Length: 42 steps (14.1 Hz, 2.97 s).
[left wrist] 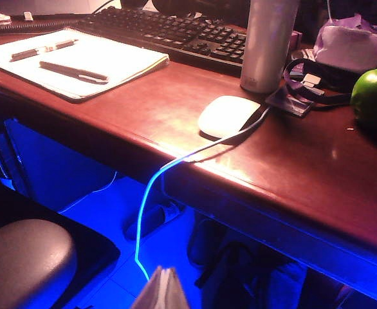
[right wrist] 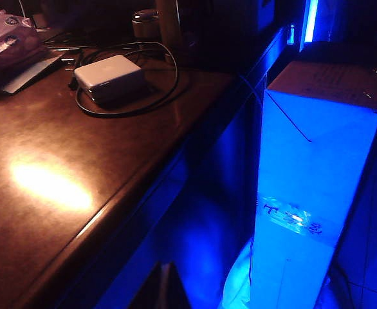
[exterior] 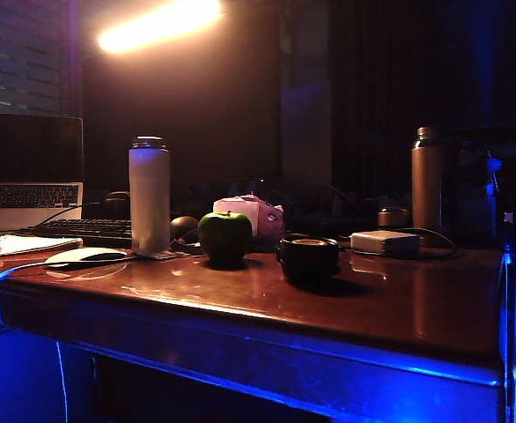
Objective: Stack the black thermos bottle cap from the table onto the green apple.
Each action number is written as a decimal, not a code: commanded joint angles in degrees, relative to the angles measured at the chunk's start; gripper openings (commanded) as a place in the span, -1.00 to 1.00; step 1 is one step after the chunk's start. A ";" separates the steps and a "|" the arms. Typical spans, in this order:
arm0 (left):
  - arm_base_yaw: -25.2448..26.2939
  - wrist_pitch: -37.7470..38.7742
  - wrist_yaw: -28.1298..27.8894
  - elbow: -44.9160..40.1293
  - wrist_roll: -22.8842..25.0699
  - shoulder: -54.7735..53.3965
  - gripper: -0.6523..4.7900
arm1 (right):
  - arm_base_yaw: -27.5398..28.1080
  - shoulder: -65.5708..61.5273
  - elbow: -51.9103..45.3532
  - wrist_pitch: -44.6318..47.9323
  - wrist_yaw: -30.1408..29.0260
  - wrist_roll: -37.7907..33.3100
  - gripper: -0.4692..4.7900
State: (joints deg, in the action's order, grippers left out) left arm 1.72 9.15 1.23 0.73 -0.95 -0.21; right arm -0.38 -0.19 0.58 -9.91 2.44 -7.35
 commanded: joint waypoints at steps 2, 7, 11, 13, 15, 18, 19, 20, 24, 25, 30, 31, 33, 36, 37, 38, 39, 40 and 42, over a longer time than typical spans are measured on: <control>-0.07 1.42 -0.15 -0.37 0.11 0.15 -0.77 | 0.00 0.07 -0.22 0.26 -1.05 -0.26 -0.82; -0.07 0.02 0.04 3.50 -8.04 0.15 -0.77 | -0.07 0.04 1.01 0.46 -2.23 -0.33 -0.82; -0.04 0.26 0.15 19.65 -7.65 -7.06 -0.77 | -0.09 -0.87 7.32 -1.31 -3.89 -3.28 -0.82; -0.04 0.76 5.66 30.36 -4.85 -18.45 -0.77 | -0.09 -4.02 11.43 1.22 -3.89 -3.34 -0.82; -0.09 5.88 14.88 43.58 -1.42 -31.69 -0.77 | -0.09 -11.02 16.98 2.49 -5.11 -3.23 -0.82; -0.13 23.32 32.04 65.26 7.45 -48.96 -0.77 | -0.11 -29.31 28.87 3.58 -9.44 2.89 -0.82; -0.52 26.29 32.00 69.26 8.63 -51.82 -0.77 | -0.13 -34.99 32.11 4.22 -11.85 4.87 -0.82; -1.22 27.36 31.54 71.89 8.66 -53.92 -0.77 | -0.26 -41.09 35.52 4.20 -14.80 6.08 -0.82; -5.33 28.63 29.20 74.44 7.78 -57.22 -0.77 | -5.95 -63.60 45.86 3.06 -19.85 9.46 -0.82; -6.62 29.42 29.22 74.44 8.02 -57.31 -0.77 | -8.11 -68.78 48.17 2.69 -21.00 10.47 -0.82; -9.70 28.72 28.39 74.44 8.00 -57.27 -0.77 | -15.63 -83.97 54.29 4.15 -26.95 11.56 -0.31; -9.70 28.02 28.37 74.44 7.85 -57.27 -0.77 | -16.90 -85.20 54.29 4.37 -26.45 12.96 0.19; -9.70 27.36 28.35 74.58 7.80 -57.27 -0.77 | -19.23 -86.84 54.29 4.02 -24.39 18.58 1.00; -9.70 27.12 28.37 74.60 7.80 -57.27 -0.77 | -22.12 -88.15 54.29 5.62 -18.84 24.33 1.00; -9.70 27.10 28.37 74.60 7.80 -57.27 -0.77 | -22.38 -88.80 54.29 6.80 -18.67 24.30 1.00; -9.70 27.10 28.37 74.60 7.80 -57.27 -0.77 | -22.40 -89.61 54.29 7.50 -18.64 24.33 1.00; -9.70 27.10 28.39 74.62 7.80 -57.27 -0.77 | -22.64 -90.66 54.29 8.46 -18.93 24.33 1.00; -9.70 27.08 28.39 74.62 7.78 -57.27 -0.77 | -22.69 -91.82 54.29 9.22 -19.19 24.33 1.00; -9.70 26.99 28.39 74.62 7.80 -57.27 -0.77 | -22.95 -94.47 54.29 11.93 -20.17 24.30 1.00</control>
State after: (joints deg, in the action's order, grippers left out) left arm -8.05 37.06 29.39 74.98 6.85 -57.65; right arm -23.27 -94.28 54.72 -0.25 -16.75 16.86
